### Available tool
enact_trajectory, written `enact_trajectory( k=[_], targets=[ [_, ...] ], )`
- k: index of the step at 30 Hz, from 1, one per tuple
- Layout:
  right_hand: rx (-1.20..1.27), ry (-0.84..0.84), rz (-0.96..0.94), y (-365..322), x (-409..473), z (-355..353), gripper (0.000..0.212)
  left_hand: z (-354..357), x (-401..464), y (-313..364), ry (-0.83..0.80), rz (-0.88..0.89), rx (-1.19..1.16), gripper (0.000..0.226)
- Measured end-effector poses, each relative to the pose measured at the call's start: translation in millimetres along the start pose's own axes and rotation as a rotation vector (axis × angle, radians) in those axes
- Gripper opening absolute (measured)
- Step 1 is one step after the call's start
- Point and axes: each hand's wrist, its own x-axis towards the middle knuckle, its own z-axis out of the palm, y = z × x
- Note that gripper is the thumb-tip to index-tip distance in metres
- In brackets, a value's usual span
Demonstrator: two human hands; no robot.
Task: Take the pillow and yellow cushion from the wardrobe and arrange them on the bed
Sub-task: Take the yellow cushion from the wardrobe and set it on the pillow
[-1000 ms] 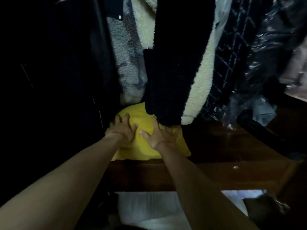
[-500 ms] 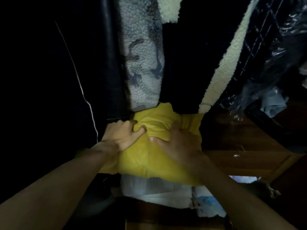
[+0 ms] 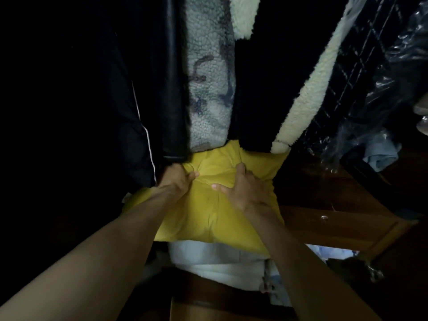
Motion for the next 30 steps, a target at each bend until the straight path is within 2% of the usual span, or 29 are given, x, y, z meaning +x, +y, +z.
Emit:
enact_trajectory(
  k=[4,6,14,18,22,25,29,30],
  targets=[
    [-0.086,0.058,-0.077,13.1,-38.8,-15.7,0.072,-6.3,-41.5,-1.5,0.043,0.06,0.309,0.064],
    [-0.107,0.045,-0.087,22.5,-59.6,-17.9,0.073,-1.2,-60.7,-3.8,0.042,0.09,0.366,0.066],
    [-0.07,-0.03,-0.033,42.7,-120.6,-40.4,0.071,6.5,-125.5,-3.6,0.023,0.223,0.337,0.064],
    [-0.025,-0.002,0.032,48.7,-163.9,-53.4,0.091,-0.7,-168.6,-4.7,0.062,0.341,0.309,0.06],
    [0.117,0.094,0.024,46.2,-223.1,-48.2,0.103,-14.3,-229.5,-20.7,0.178,0.473,0.314,0.051],
    [0.167,0.128,0.075,36.0,-278.4,-23.8,0.093,-30.5,-286.0,-46.3,0.222,0.566,0.323,0.046],
    [0.344,0.218,0.087,-1.1,-356.8,24.5,0.062,-57.1,-376.5,-93.2,0.266,0.668,0.391,0.035],
    [0.387,0.231,0.075,-18.1,-377.2,36.6,0.061,-65.7,-402.3,-111.9,0.282,0.68,0.41,0.031]
  ],
)
